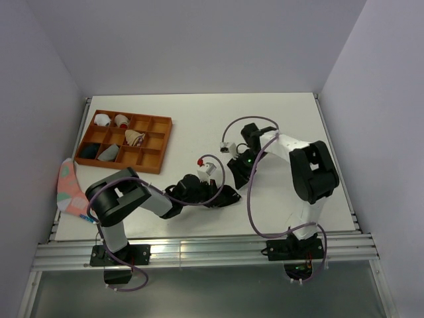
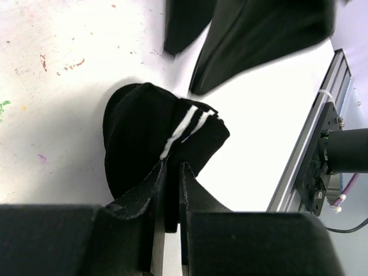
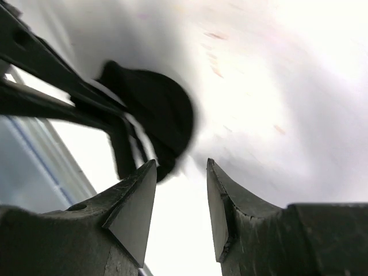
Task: Roll the socks
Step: Roll the sock at the center of the board.
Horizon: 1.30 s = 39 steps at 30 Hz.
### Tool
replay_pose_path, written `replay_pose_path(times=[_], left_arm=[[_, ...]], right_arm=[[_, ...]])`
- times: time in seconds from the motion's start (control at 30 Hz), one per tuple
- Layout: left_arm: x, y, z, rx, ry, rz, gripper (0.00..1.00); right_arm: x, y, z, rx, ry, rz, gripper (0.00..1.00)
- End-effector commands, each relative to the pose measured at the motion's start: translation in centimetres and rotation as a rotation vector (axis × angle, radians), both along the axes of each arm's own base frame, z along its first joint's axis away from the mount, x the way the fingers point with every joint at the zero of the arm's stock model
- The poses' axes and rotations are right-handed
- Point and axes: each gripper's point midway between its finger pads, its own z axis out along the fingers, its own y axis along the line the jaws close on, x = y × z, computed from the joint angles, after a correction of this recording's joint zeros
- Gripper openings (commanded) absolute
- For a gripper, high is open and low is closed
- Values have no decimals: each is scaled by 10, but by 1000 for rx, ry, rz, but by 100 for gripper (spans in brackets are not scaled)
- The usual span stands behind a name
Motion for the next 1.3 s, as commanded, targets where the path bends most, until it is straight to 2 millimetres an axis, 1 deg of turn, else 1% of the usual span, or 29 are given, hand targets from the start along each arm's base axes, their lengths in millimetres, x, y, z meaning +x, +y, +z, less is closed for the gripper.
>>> replay_pose_path(times=[0.0,0.03,0.1,0.13,0.2,0.23,0.27,0.3,0.33,0.37,0.4,0.43,0.5,0.53,0.57,0.63,0.67,0.7,0.77,0.8,0.83,0.87,0.9,0.93,0.97,1.03,1.07,1.1,1.27], left_arm=[[-31,30,-56,181,185,-29,0],[-32,28,-54,169,197,-39,0],[-33,26,-52,147,229,-49,0],[-31,25,-51,138,246,-50,0],[-31,28,-53,152,295,-41,0],[-26,28,-50,146,309,-33,0],[-27,32,-54,173,356,-18,0],[-27,33,-54,179,374,-19,0],[-21,32,-50,176,385,-11,1],[-20,32,-50,187,404,-6,0],[-25,38,-56,229,449,-2,0],[-22,34,-53,226,467,-7,0],[-25,36,-51,230,539,-25,0],[-27,36,-52,224,575,-28,0],[-31,36,-50,214,612,-47,0],[-29,40,-50,208,661,-41,0],[-28,43,-50,212,692,-29,0],[-27,44,-50,218,703,-24,0],[-26,45,-49,225,719,-24,0],[-23,43,-47,224,726,-24,0],[-24,43,-47,230,738,-28,0],[-21,40,-44,225,740,-33,0],[-21,40,-46,236,750,-35,0],[-23,42,-47,252,764,-42,0],[-20,38,-44,249,760,-50,0],[-21,39,-46,268,779,-61,0],[-17,35,-43,258,768,-66,0],[-18,37,-45,273,786,-63,0],[-14,32,-39,266,802,-74,0]], right_arm=[[17,-14,13,9,-112,-55,48],[19,-19,18,21,-133,-69,48],[16,-24,20,39,-144,-70,48],[16,-26,27,74,-158,-82,48],[11,-31,30,106,-169,-57,48],[11,-33,36,127,-184,-57,48],[8,-37,33,124,-192,-56,48],[8,-38,34,129,-222,-31,48],[7,-38,40,141,-256,-19,49],[5,-39,38,143,-278,-14,49],[4,-38,39,147,-300,-1,49],[5,-39,43,152,-331,9,49],[-1,-37,41,152,-362,46,49],[0,-35,48,164,-407,63,49],[-7,-36,44,165,-412,77,50],[-13,-32,44,165,-481,120,50],[-11,-27,49,156,-550,153,50],[-18,-26,46,143,-553,174,50],[-25,-20,39,130,-602,226,51],[-31,-12,41,128,-637,274,52],[-33,-8,38,132,-665,299,52],[-35,-4,40,143,-691,322,54],[-40,0,40,152,-703,356,54],[-41,2,40,153,-716,373,54],[-42,5,40,157,-726,388,54],[-45,10,39,156,-740,427,54],[-46,12,39,157,-743,439,54],[-48,14,37,159,-738,453,54],[-56,22,28,151,-756,517,54]])
